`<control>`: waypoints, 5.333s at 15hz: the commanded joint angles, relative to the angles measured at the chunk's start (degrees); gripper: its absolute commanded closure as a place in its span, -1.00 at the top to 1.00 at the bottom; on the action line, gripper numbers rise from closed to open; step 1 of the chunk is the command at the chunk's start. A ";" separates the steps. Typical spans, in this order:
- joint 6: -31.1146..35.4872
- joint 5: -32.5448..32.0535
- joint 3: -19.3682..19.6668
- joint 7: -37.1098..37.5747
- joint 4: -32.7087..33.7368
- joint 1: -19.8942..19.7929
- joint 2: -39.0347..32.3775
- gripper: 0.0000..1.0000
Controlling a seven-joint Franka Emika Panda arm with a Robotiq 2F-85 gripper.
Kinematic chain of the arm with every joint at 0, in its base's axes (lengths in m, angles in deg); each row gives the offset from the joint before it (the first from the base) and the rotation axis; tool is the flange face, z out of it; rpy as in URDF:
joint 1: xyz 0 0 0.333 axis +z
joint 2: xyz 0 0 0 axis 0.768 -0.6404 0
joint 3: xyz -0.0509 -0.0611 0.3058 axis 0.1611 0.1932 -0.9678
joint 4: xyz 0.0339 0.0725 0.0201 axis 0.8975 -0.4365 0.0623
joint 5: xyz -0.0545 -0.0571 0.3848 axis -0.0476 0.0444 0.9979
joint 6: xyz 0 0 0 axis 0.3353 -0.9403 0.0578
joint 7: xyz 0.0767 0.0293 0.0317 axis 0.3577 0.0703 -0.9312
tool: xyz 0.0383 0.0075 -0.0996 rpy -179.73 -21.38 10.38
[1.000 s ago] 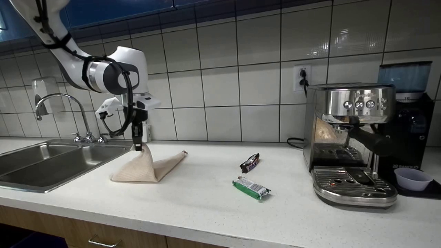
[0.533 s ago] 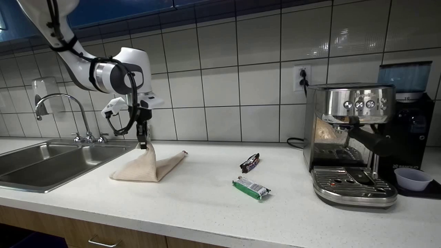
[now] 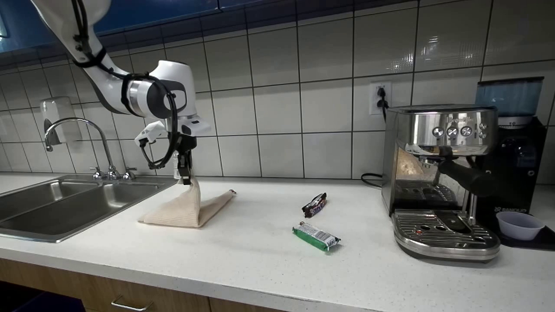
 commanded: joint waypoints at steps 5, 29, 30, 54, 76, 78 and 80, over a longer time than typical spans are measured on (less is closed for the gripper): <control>-1.84 -1.89 1.49 4.53 4.64 0.19 -2.91 -0.95; -2.75 -4.41 3.51 14.45 11.17 1.17 -9.78 -0.95; -2.86 -4.42 3.50 14.63 11.42 1.18 -10.08 -0.95; -3.62 -8.29 5.50 17.01 13.86 2.77 -12.85 1.00; -3.02 -23.79 6.74 16.99 0.30 4.21 -2.03 1.00; -2.58 -24.47 6.58 16.59 -1.92 3.82 -0.40 1.00; -2.06 -25.42 6.51 16.11 -4.16 3.45 1.26 1.00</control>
